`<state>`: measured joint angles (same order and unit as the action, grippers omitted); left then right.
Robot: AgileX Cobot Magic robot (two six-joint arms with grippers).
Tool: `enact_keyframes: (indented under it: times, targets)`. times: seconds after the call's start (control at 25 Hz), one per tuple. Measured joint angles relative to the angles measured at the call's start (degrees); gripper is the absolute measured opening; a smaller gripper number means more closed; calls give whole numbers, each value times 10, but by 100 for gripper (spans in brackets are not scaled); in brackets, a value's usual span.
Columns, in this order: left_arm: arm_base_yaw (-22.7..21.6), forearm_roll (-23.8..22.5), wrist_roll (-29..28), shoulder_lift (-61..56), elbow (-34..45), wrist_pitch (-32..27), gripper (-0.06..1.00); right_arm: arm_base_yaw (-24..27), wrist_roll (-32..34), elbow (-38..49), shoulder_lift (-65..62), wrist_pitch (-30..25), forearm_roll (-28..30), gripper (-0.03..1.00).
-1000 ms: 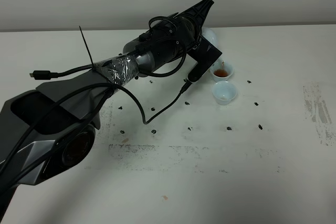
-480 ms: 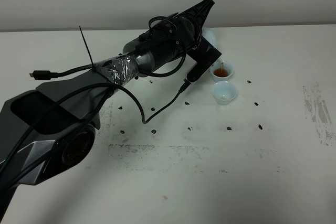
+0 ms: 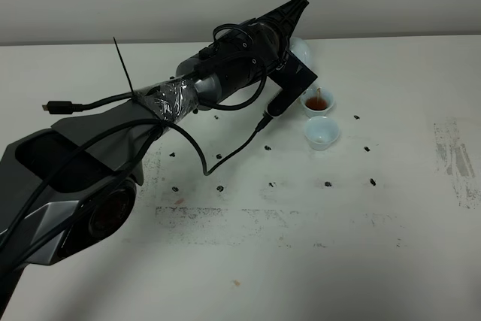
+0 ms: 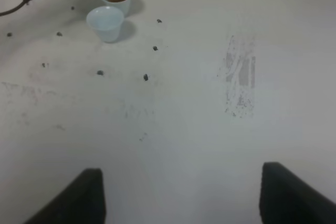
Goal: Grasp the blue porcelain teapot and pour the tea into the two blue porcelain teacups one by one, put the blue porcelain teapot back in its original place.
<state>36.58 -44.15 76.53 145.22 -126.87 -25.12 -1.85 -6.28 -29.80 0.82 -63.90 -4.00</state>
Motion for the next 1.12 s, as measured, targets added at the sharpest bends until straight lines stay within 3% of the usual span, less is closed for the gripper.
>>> enact_keyframes:
  times: [1.12]
  targets:
    - [0,-4,0,0,0,0,5,0,0,0,0,0,0,59]
